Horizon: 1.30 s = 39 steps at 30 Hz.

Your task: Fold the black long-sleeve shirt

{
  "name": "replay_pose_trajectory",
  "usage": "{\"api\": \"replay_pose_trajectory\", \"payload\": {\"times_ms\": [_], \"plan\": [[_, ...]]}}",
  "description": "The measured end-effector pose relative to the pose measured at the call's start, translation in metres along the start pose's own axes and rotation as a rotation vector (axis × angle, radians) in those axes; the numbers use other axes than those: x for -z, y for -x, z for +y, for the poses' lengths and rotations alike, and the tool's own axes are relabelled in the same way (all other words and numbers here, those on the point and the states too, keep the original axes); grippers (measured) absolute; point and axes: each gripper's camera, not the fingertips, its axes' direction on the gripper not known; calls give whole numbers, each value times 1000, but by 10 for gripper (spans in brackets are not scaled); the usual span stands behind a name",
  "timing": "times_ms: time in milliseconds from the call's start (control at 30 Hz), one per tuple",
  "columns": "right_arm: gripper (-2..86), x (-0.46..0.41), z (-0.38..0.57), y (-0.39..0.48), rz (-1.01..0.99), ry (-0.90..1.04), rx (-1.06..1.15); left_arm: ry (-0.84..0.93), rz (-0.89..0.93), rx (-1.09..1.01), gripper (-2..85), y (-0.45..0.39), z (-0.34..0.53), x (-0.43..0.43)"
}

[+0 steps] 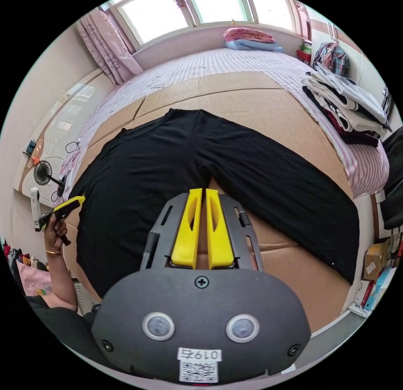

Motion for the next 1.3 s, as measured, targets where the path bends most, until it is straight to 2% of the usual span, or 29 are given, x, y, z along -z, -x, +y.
{"api": "replay_pose_trajectory", "payload": {"times_ms": [367, 600, 800, 1033, 1200, 1300], "plan": [[11, -9, -9, 9, -29, 32, 0, -4, 17, 5, 8, -11, -10, -8], [-1, -12, -20, 27, 170, 23, 97, -5, 14, 6, 8, -18, -17, -11], [4, -18, -35, 29, 111, 24, 101, -7, 29, -19, 8, -30, -26, -16], [18, -23, -53, 26, 56, 26, 131, -11, 78, -190, 7, -81, -38, -20], [8, -21, -63, 19, 44, 18, 136, -3, 0, -322, 7, -123, -47, -27], [-2, -10, -73, 24, -46, -55, 228, -17, -8, -361, 7, -136, -59, -29]]}}
